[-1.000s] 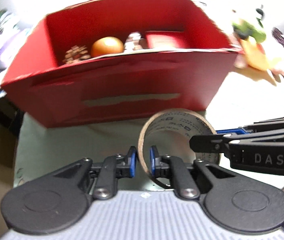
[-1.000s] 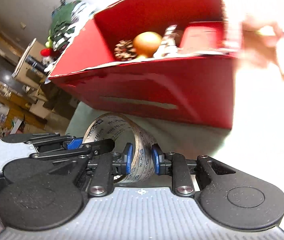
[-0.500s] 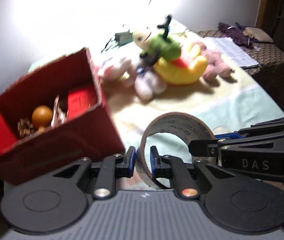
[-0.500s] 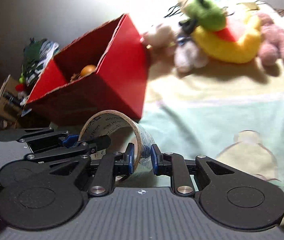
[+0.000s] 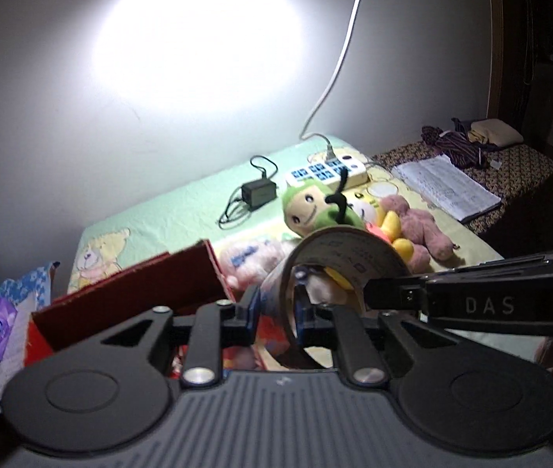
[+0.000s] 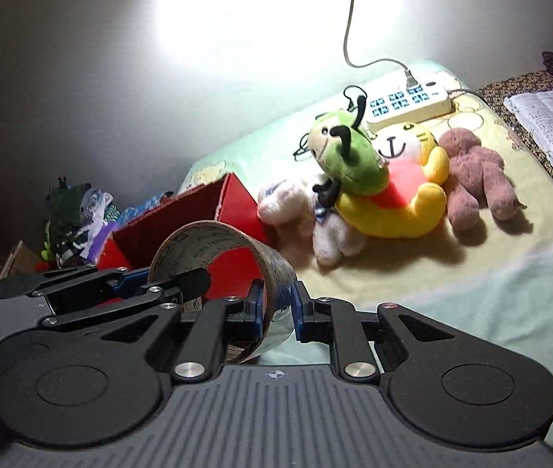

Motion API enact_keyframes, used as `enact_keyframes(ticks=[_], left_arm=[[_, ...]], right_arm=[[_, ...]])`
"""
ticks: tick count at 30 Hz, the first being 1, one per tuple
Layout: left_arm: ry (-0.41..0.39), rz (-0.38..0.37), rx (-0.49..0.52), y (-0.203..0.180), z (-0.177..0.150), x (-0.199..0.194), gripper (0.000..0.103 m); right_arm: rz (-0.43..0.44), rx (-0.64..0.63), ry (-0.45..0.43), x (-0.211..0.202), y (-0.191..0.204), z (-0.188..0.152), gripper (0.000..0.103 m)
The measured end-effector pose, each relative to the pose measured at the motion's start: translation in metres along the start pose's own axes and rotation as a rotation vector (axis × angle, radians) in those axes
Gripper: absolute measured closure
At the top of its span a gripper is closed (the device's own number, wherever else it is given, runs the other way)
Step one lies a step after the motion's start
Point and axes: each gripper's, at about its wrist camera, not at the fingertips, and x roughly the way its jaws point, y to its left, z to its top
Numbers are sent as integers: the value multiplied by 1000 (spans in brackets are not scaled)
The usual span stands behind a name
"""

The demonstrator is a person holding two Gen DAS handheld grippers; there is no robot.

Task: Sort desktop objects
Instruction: 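Carry the tape roll over the red cardboard box with the right gripper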

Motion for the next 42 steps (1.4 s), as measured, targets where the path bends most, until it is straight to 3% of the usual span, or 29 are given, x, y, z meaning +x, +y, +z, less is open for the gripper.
enact_keyframes(ticks=[4,9,16,24,29,36,42], left_arm=[[-32,34,-19,36,10,-2,91],[-1,54,-82,85,1,9,91],[53,116,-142,143,-16,19,90],[182,199,-169,195,-39,46,90],[265,240,-217,217,-54,68,90],[349,305,-218,216,-70,94,89],[411,352,-196,215,-80,112,87]], right_arm=[[31,-8,-42,8,28,21,87],[60,-62,-57,40,64,34,89],[102,-104,-2,95,105,37,89],[166,-145,183,163,147,37,92],[214,-159,359,209,164,35,92],[250,-245,550,262,178,32,93],[289,-230,661,294,166,26,93]])
